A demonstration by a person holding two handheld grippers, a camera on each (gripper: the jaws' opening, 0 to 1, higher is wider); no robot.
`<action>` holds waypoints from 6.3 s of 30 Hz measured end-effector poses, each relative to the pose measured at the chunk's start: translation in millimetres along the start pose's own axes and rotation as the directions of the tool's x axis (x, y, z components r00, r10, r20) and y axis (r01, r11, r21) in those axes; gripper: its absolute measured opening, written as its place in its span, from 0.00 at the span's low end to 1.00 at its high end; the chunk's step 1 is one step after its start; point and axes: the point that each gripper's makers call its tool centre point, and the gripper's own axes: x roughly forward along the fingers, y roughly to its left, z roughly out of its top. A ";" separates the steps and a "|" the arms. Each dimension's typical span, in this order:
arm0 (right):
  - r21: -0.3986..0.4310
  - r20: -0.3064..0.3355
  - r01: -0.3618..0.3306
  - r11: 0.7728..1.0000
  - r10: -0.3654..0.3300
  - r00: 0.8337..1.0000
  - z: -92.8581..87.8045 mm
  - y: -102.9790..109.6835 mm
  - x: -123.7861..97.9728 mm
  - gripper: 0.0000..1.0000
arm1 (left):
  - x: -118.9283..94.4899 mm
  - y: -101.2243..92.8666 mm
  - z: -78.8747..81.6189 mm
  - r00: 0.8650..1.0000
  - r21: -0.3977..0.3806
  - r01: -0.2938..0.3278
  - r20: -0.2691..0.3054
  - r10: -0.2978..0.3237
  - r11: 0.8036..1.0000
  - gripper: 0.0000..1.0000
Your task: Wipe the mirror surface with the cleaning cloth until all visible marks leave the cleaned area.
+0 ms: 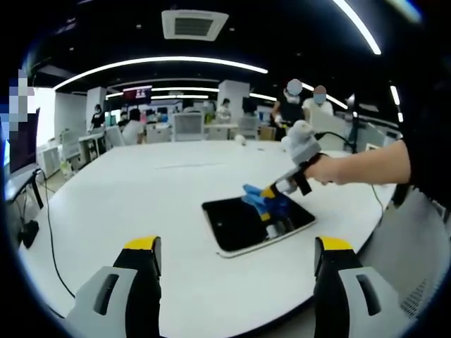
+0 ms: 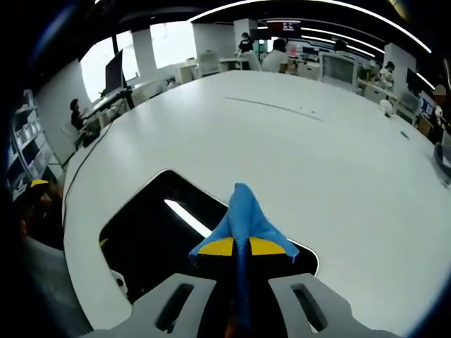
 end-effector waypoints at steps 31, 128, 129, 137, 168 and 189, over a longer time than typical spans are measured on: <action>0.023 0.034 0.009 1.000 -0.010 0.999 -21.4 22.6 -17.7 0.00 | -0.2 1.5 1.2 1.000 -0.001 -0.006 0.009 0.006 1.000 0.89; 0.013 0.004 -0.005 1.000 0.005 1.000 -61.6 11.3 -54.9 0.01 | 0.0 -1.8 1.3 1.000 -0.003 0.008 0.010 -0.008 1.000 0.89; 0.015 0.005 -0.004 1.000 0.003 1.000 -60.2 9.7 -53.7 0.01 | 0.0 -1.9 1.4 1.000 -0.004 0.008 0.011 -0.008 1.000 0.89; 0.009 0.005 0.007 1.000 -0.007 1.000 -48.6 -2.2 -43.7 0.01 | 0.2 -1.5 1.3 1.000 -0.003 0.007 0.010 -0.007 1.000 0.89; 0.056 0.061 0.071 0.996 -0.075 0.995 -14.7 -41.4 -16.2 0.01 | 1.0 -0.5 -0.4 1.000 0.003 0.005 -0.006 -0.005 1.000 0.88; 0.012 0.087 0.081 0.997 -0.081 0.993 -1.7 -61.7 -2.3 0.01 | 1.9 -1.3 -2.4 1.000 0.006 0.010 -0.019 -0.010 1.000 0.85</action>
